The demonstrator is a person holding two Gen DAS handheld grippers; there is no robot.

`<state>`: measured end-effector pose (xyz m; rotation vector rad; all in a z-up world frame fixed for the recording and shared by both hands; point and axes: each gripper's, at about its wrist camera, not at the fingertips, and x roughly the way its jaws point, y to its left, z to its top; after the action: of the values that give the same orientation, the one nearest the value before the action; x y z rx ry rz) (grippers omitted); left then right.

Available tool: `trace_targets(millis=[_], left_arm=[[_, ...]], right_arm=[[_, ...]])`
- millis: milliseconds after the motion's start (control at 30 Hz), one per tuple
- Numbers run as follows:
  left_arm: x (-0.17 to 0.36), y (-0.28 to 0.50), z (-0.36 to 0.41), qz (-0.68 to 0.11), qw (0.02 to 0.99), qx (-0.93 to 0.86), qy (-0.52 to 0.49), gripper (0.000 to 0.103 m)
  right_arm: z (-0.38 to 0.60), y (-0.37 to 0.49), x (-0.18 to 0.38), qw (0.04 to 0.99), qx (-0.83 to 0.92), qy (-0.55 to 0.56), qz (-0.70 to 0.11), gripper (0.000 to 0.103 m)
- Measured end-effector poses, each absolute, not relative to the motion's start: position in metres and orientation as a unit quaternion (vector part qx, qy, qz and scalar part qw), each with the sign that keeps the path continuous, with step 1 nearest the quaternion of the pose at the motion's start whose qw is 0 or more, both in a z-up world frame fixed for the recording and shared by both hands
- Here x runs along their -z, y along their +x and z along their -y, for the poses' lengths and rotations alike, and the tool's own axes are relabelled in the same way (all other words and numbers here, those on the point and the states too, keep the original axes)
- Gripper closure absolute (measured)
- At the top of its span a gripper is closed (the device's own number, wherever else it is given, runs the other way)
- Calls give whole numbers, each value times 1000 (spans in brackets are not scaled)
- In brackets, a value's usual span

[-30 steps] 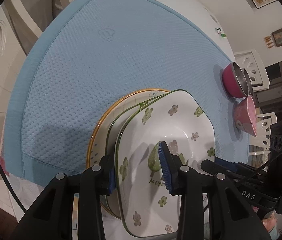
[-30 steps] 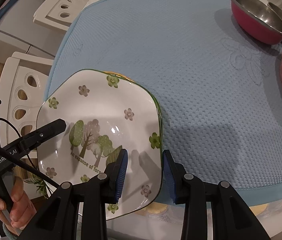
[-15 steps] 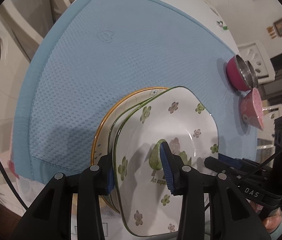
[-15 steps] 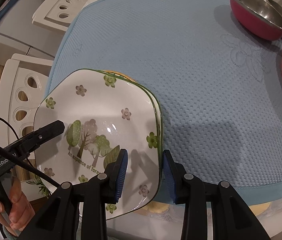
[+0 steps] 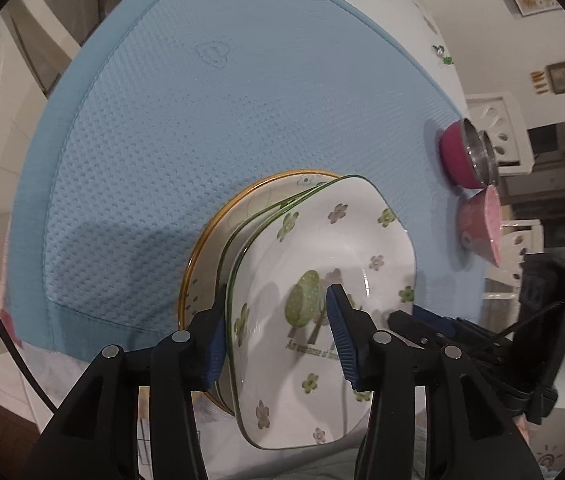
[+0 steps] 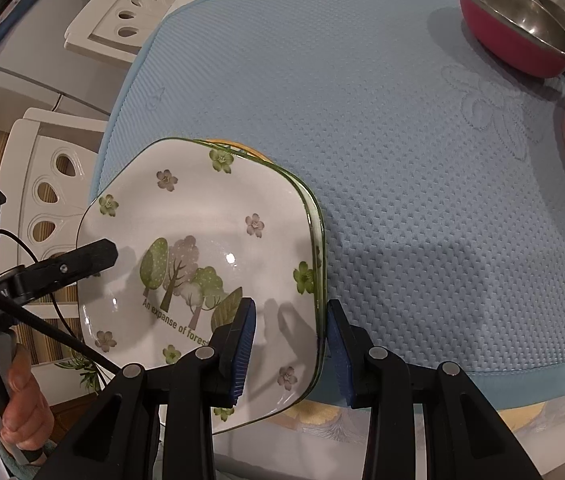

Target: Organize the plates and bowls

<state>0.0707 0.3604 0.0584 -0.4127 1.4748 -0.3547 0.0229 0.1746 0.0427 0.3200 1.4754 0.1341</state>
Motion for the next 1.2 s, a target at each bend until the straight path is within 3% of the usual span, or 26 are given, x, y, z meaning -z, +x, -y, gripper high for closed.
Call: trace_targets(millis=[267,333,400,567,767,967,1000,1067,1200], left_arm=[[-57,71,-375,-673,682,177,-227,58],[-60,73,-378,-672,679,182,-233,51],[-67,73,-382,-664,694,167,-222,33],[-80,75,-388,-655,712,151,-203,33],[-108,68,-368,-622,775,82,-80,33],[-134,63,-324,-593,794,123,-49,33],[-137,63,-314,-591,796,128,-37,33],[-139,63,-294,-588,797,136,-19,33],[-136,62,-257,-595,785,175,-19,33]], right_arm=[[-170,27,-42,723,-66,148,-672,68],[-169,27,-43,723,-66,147,-672,68],[-169,28,-43,724,-67,146,-671,68],[-167,27,-44,724,-68,147,-670,68],[-172,22,-54,738,-66,129,-659,68],[-169,3,-96,792,-71,112,-595,67],[-166,-1,-105,803,-69,111,-582,66],[-158,-8,-115,813,-70,117,-566,53],[-130,-24,-129,827,-59,130,-543,51]])
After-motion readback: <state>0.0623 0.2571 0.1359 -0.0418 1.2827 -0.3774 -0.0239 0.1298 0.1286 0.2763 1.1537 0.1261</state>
